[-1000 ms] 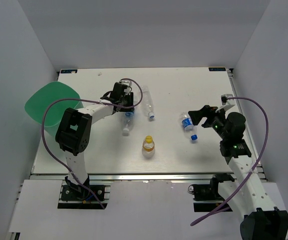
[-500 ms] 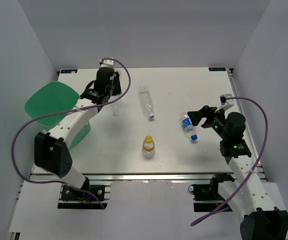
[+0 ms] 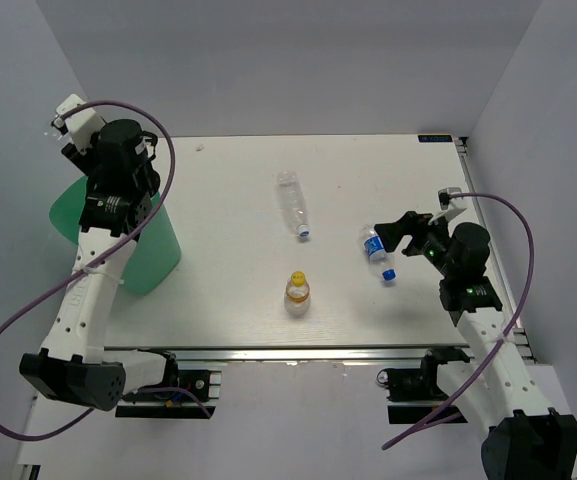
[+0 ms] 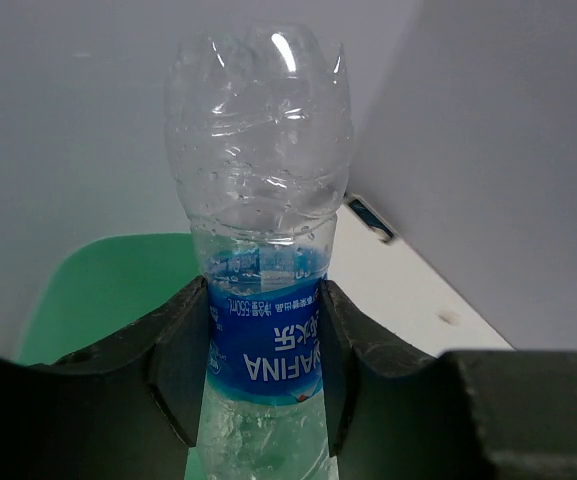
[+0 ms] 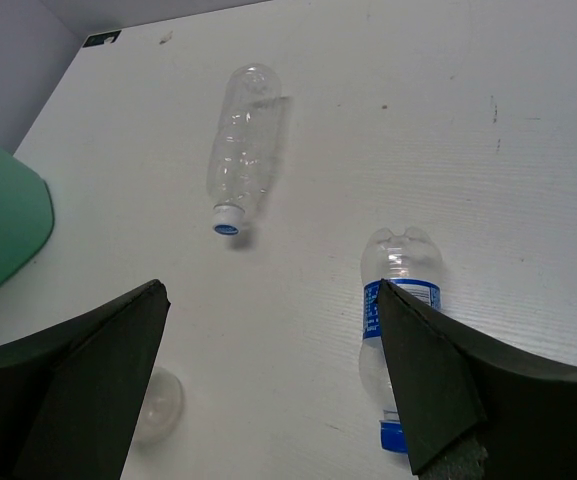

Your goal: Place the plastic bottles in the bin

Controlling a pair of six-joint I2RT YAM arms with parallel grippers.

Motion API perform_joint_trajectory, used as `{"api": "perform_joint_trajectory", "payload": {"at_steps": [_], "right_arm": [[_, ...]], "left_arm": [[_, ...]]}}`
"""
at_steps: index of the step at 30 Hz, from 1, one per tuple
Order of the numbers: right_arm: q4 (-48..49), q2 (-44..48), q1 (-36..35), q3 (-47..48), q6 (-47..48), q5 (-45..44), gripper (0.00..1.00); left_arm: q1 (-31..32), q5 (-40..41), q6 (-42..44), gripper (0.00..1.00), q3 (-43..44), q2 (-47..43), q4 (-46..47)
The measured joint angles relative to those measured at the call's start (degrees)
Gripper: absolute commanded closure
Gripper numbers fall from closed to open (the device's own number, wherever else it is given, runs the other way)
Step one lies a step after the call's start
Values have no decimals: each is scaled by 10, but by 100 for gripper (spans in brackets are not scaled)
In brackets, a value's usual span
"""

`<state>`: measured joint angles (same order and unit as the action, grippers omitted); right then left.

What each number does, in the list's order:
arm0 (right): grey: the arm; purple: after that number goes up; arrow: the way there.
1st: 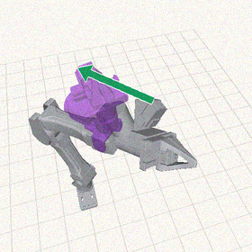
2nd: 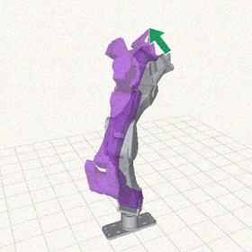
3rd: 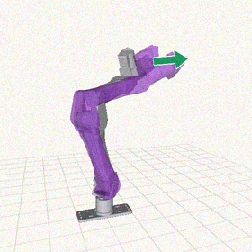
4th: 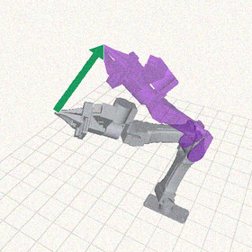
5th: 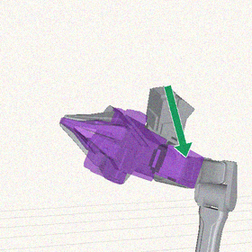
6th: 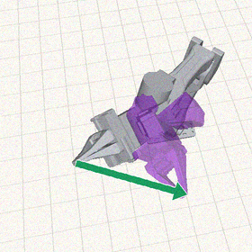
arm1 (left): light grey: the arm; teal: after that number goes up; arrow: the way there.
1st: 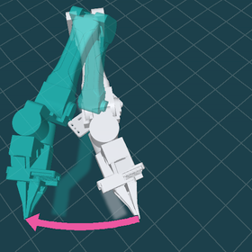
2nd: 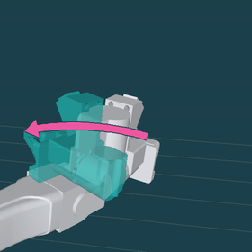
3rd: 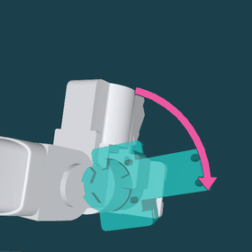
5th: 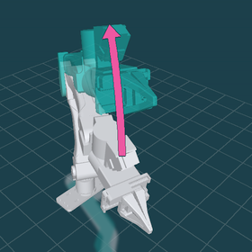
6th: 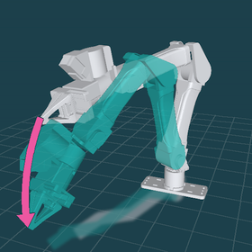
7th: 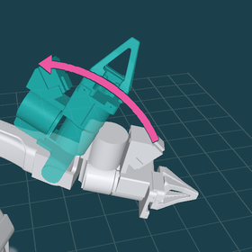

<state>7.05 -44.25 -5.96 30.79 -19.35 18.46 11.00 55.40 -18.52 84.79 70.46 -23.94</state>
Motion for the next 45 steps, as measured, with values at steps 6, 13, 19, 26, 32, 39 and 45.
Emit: {"api": "perform_joint_trajectory", "payload": {"at_steps": [6, 13, 19, 26, 32, 39, 45], "right_arm": [[0, -25, 0, 0, 0, 2, 11], [-2, -34, 0, 0, 0, 6, 11], [-6, -34, 0, 1, -2, 11, 11], [-9, -42, 0, 5, -8, 48, 11], [-36, -58, 0, 21, -10, 50, 11], [-58, -64, 0, 26, -10, 17, 11], [-70, -80, 0, 30, -10, 8, 11]], "left_arm": [[-18, 147, -28, 58, -11, 14, -43], [-18, 206, -35, 2, -12, 16, -64], [-18, 116, -47, 2, -12, 3, -58], [35, -154, -18, 2, 11, 18, -8], [229, -316, 21, 2, -14, 97, 51], [360, -395, -18, 2, -225, 87, 95], [490, -363, -45, 2, -252, 87, 86]]}}
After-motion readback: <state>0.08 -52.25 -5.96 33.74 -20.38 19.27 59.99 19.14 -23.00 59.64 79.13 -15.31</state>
